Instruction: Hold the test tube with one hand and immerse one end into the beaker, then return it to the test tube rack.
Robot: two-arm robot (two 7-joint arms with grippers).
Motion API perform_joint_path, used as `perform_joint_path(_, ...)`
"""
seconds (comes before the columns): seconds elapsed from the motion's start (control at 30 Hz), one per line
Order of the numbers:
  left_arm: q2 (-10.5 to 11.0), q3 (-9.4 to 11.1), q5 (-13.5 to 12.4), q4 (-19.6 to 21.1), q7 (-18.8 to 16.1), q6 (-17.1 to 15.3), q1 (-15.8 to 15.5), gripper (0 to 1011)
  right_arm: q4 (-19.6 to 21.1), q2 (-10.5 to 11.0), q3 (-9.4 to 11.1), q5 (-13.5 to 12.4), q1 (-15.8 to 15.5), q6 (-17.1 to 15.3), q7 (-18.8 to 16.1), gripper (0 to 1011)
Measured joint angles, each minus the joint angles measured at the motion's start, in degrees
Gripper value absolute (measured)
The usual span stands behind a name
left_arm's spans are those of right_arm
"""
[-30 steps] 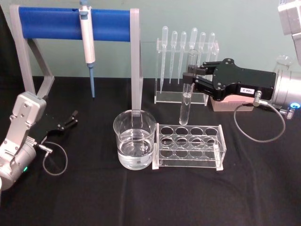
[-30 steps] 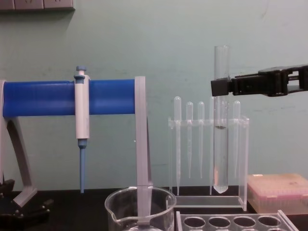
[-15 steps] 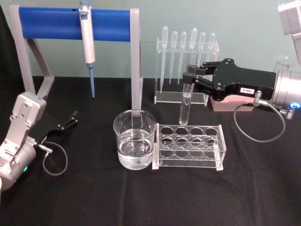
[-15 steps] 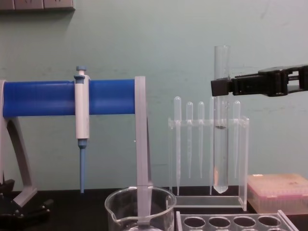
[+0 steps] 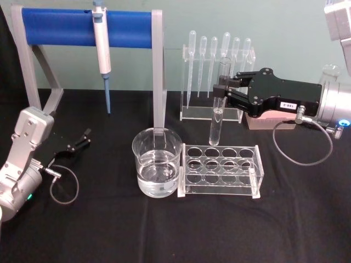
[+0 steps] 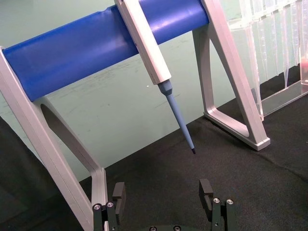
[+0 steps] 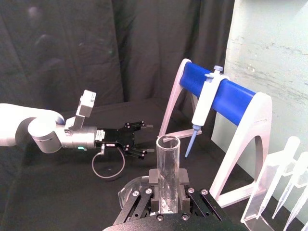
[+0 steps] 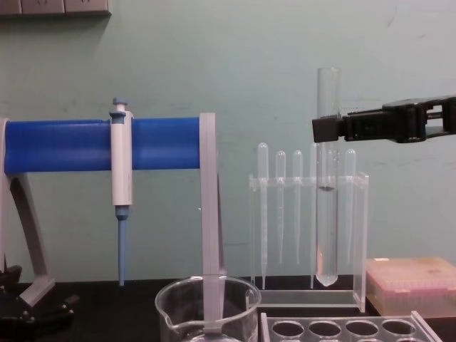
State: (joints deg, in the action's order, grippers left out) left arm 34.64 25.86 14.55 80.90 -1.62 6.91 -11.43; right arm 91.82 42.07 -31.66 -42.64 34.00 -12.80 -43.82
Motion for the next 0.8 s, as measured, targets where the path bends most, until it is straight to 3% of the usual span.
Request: perform_joint_path(0.8, 0.0, 0.0, 0.0, 0.0, 0.0, 0.0, 0.0, 1000, 0.0, 0.0, 0.0, 0.0, 0.0, 0.0, 0.0, 233)
